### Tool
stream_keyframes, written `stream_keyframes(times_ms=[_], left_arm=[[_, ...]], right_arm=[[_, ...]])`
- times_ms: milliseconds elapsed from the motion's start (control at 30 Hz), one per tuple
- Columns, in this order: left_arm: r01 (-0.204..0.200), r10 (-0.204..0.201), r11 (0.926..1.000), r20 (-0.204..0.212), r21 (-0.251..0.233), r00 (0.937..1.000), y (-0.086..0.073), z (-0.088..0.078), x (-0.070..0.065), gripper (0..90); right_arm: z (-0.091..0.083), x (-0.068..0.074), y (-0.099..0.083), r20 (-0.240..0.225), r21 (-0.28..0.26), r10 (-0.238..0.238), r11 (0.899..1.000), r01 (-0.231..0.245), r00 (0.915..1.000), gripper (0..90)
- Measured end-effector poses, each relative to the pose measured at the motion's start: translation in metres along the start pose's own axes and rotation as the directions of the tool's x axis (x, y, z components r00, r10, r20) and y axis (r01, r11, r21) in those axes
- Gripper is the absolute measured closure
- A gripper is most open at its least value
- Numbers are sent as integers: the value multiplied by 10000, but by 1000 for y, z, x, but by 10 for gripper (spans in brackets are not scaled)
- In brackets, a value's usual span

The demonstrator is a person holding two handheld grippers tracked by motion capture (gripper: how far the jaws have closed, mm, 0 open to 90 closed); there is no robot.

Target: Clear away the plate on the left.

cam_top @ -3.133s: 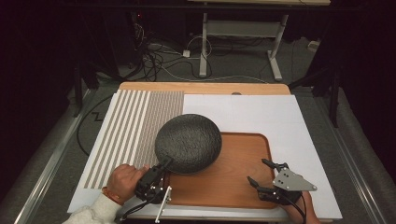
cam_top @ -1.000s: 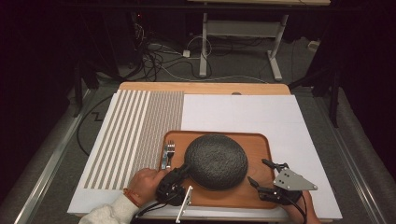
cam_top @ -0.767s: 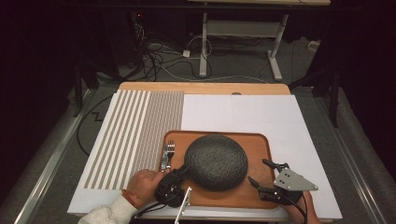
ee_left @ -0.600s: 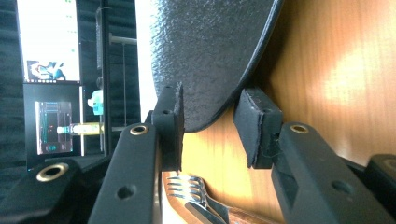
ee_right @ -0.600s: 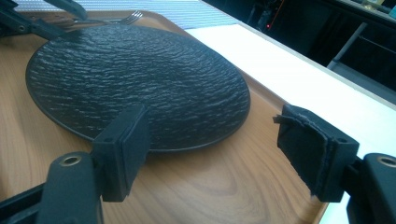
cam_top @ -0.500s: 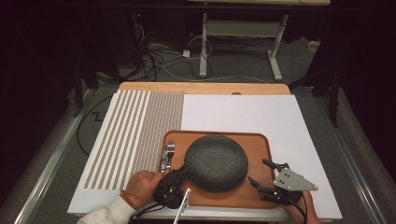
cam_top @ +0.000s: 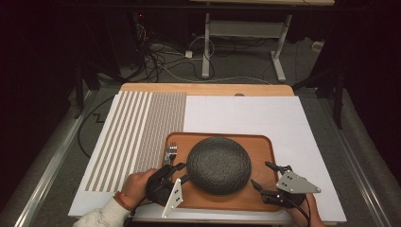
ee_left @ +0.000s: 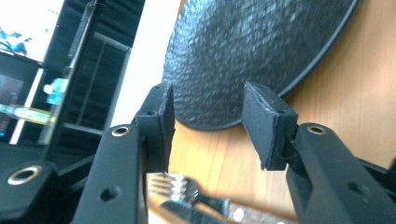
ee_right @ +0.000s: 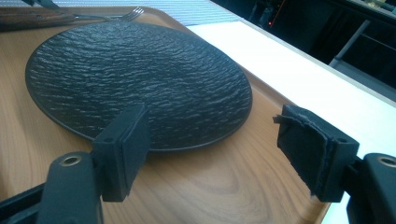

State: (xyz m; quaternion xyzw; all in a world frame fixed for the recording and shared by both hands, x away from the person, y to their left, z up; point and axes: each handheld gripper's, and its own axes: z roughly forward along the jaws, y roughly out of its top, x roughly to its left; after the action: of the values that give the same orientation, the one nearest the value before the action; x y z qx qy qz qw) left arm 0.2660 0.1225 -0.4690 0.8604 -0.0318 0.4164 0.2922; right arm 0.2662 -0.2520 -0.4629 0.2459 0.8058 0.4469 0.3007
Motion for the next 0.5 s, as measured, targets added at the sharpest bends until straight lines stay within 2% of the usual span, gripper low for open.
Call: stream_keyframes(times_ms=[33, 67, 167, 267, 300, 333, 367, 500], left_arm=[[139, -139, 9999, 94, -11, 9999, 1, 2, 0, 546], [182, -182, 9998, 178, 12, 9997, 3, 3, 0, 603], [637, -631, 9979, 517, -95, 9967, 7, 9, 1, 656], [1102, -1096, 9939, 915, -11, 9898, 8, 17, 4, 686], [1337, -1329, 9910, 1086, -8, 9852, 8, 20, 4, 708], [1407, -1389, 9900, 1212, -67, 9829, 8, 23, 6, 710], [1657, -1648, 9862, 1339, 43, 9772, 7, 24, 6, 710], [1907, -1912, 9815, 1607, 188, 9683, 6, 30, 7, 726]], right_arm=[[0, 0, 0, -6, -1, 15, 10000, -15, 10000, 262], [0, 0, 0, -13, -6, 26, 10000, -26, 10000, 263], [1, 1, 0, -43, 20, 19, 10000, -19, 10000, 262], [1, 1, 0, -56, 58, 32, 10000, -32, 10000, 262], [2, 1, 0, -75, 56, 32, 10000, -32, 10000, 263], [2, 1, 0, -82, 63, 34, 10000, -34, 10000, 262], [2, 1, 0, -73, 74, 18, 10000, -17, 10000, 262], [2, 1, -1, -95, 75, 56, 10000, -55, 9999, 262]])
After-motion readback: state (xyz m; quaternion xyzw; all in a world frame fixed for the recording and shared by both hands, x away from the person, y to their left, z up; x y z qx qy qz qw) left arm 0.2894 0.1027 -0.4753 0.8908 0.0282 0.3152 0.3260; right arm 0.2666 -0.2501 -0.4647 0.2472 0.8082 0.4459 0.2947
